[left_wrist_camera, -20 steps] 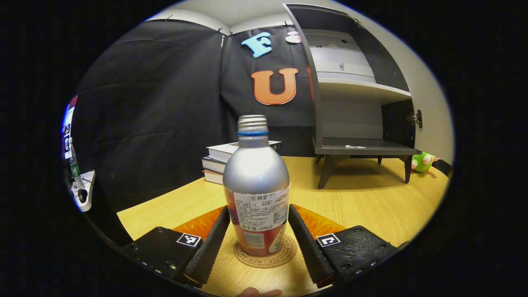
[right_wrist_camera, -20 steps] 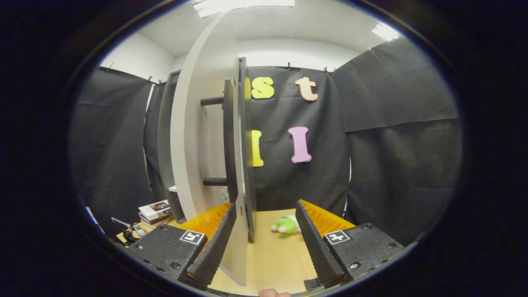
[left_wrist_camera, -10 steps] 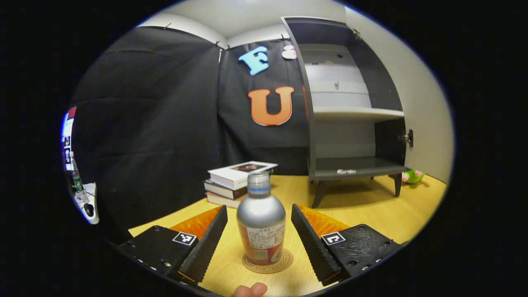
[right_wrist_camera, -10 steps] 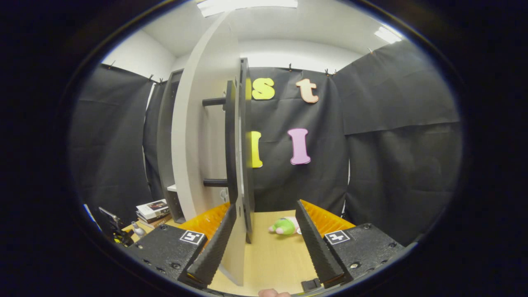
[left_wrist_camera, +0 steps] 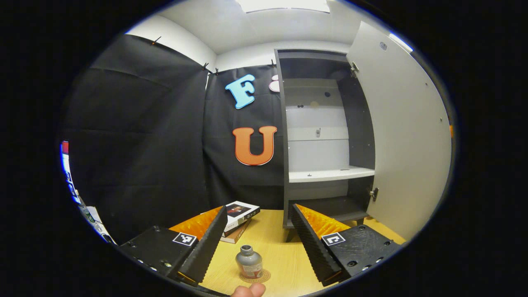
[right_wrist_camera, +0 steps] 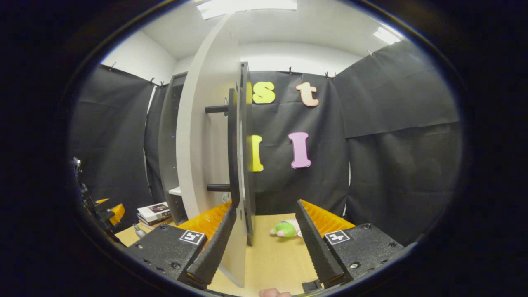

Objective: Open the cabinet door with the right hand, grasp the bottle in the cabinet with the left hand and place it on the coaster, then close the cabinet door with the right hand.

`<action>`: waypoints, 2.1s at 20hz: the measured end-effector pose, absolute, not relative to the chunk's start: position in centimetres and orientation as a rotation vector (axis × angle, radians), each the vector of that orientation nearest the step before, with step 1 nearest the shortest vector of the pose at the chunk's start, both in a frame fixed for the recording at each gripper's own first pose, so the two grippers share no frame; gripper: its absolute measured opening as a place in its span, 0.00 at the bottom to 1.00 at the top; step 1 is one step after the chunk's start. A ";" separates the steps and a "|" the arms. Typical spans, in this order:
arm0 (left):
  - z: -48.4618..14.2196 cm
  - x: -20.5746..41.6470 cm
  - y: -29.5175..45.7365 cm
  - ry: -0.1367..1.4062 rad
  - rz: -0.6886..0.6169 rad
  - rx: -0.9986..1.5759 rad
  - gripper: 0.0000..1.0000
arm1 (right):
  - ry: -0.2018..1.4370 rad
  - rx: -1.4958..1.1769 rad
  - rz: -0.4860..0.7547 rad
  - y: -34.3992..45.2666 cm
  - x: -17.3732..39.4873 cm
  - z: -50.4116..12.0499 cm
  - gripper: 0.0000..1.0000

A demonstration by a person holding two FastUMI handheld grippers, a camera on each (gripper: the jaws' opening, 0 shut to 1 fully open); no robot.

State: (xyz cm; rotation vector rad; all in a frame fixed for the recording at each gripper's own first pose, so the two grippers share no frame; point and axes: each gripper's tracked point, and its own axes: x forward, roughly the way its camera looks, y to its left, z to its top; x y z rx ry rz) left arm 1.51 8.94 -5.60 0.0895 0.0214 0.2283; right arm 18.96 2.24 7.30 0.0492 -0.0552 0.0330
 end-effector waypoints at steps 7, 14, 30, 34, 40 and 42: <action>-1.1 0.5 6.1 -0.005 0.164 0.061 0.94 | -0.049 0.077 0.046 1.8 18.4 7.9 0.95; -1.2 0.3 4.9 0.004 0.140 0.009 0.94 | -0.088 0.115 0.008 -1.1 17.5 9.2 0.95; -2.6 0.0 2.8 0.030 0.090 0.067 0.94 | -0.161 0.160 0.080 1.2 20.2 11.8 0.93; -2.7 -0.1 3.7 0.028 0.098 0.081 0.94 | -0.156 0.163 0.158 4.6 20.0 11.7 0.92; -3.2 -0.4 5.0 0.038 0.104 0.088 0.94 | -0.142 0.123 0.293 12.1 20.4 11.7 0.92; -3.4 -0.4 5.7 0.042 0.111 0.090 0.94 | -0.142 0.119 0.325 14.2 20.8 11.7 0.92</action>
